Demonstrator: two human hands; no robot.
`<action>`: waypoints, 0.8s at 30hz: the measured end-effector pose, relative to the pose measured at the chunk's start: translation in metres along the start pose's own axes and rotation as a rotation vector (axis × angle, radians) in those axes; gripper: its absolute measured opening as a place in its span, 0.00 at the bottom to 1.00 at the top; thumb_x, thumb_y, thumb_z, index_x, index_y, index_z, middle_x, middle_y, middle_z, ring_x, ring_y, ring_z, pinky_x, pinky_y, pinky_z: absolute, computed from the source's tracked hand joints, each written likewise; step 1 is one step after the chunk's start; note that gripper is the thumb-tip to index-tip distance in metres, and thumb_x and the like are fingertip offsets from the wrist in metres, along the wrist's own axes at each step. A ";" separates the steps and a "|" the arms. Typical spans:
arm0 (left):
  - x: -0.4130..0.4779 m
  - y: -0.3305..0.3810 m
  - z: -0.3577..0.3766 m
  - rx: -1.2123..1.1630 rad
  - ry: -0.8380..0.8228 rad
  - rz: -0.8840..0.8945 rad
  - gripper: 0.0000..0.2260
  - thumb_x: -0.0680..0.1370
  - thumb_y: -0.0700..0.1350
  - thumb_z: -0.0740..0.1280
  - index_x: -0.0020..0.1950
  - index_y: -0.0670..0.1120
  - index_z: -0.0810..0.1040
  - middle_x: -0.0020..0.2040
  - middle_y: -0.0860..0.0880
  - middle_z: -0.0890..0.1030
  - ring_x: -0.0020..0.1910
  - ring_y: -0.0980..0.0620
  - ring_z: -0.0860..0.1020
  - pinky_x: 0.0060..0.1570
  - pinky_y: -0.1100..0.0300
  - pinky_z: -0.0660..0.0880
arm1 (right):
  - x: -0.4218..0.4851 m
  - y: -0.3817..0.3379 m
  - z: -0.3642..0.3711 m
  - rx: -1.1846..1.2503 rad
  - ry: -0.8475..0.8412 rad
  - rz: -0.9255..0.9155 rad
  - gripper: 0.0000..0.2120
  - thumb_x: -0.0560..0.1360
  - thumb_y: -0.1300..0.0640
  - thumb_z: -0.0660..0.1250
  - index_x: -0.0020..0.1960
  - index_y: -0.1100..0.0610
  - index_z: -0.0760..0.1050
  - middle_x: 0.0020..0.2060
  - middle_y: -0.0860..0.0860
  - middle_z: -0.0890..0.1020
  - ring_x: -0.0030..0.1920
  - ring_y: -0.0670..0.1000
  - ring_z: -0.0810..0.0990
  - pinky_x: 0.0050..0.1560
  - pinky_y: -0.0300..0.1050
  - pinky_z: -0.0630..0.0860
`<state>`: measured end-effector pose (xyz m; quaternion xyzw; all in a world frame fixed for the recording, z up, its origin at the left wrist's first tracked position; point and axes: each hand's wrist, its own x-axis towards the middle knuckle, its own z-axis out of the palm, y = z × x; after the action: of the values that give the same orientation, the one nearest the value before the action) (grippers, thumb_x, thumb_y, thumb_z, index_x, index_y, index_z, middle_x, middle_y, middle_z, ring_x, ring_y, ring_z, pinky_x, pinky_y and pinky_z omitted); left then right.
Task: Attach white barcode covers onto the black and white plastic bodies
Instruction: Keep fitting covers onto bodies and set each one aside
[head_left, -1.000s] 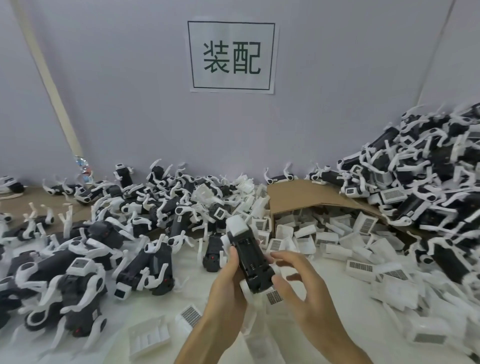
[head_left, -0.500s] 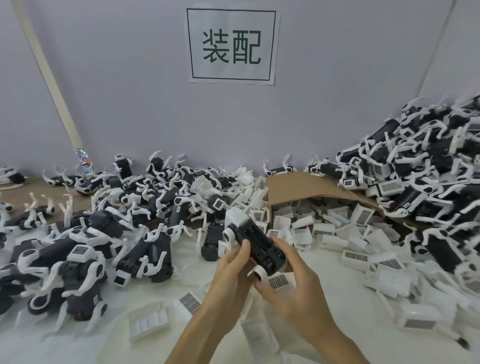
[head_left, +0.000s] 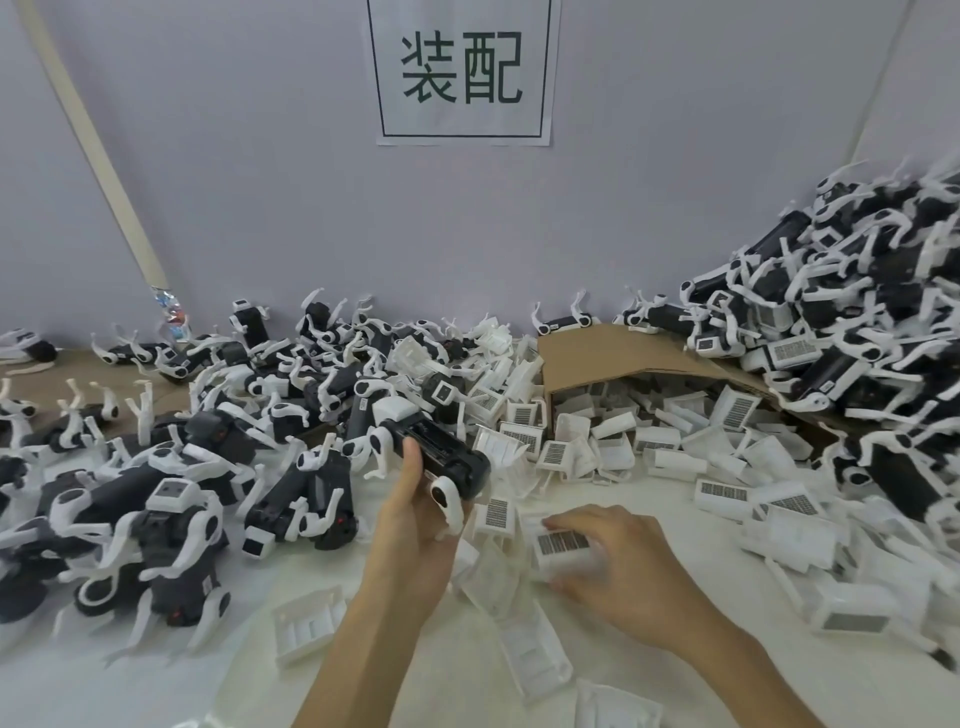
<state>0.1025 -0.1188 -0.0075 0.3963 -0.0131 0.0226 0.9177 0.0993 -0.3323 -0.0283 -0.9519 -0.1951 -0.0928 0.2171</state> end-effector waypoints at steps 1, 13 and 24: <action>-0.002 0.001 0.001 0.003 0.007 -0.014 0.15 0.77 0.57 0.65 0.46 0.51 0.89 0.51 0.47 0.87 0.47 0.51 0.86 0.44 0.59 0.80 | 0.000 -0.001 -0.001 0.045 0.058 0.016 0.26 0.71 0.39 0.74 0.67 0.39 0.74 0.55 0.26 0.72 0.58 0.34 0.68 0.65 0.40 0.60; -0.008 -0.013 0.014 0.103 0.041 -0.170 0.32 0.71 0.57 0.77 0.70 0.44 0.76 0.65 0.44 0.81 0.69 0.42 0.75 0.49 0.56 0.66 | 0.001 -0.006 -0.014 0.542 0.450 0.098 0.26 0.60 0.53 0.84 0.55 0.45 0.79 0.47 0.41 0.78 0.52 0.39 0.77 0.45 0.28 0.73; -0.007 -0.016 0.010 0.097 0.027 -0.181 0.29 0.65 0.60 0.76 0.64 0.50 0.82 0.58 0.45 0.82 0.51 0.52 0.75 0.24 0.66 0.60 | 0.003 -0.006 -0.019 0.935 0.288 0.348 0.18 0.73 0.41 0.69 0.45 0.56 0.83 0.37 0.50 0.80 0.30 0.48 0.75 0.30 0.41 0.74</action>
<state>0.0961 -0.1373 -0.0122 0.4397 0.0361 -0.0547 0.8958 0.0977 -0.3345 -0.0083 -0.7493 -0.0225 -0.0883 0.6559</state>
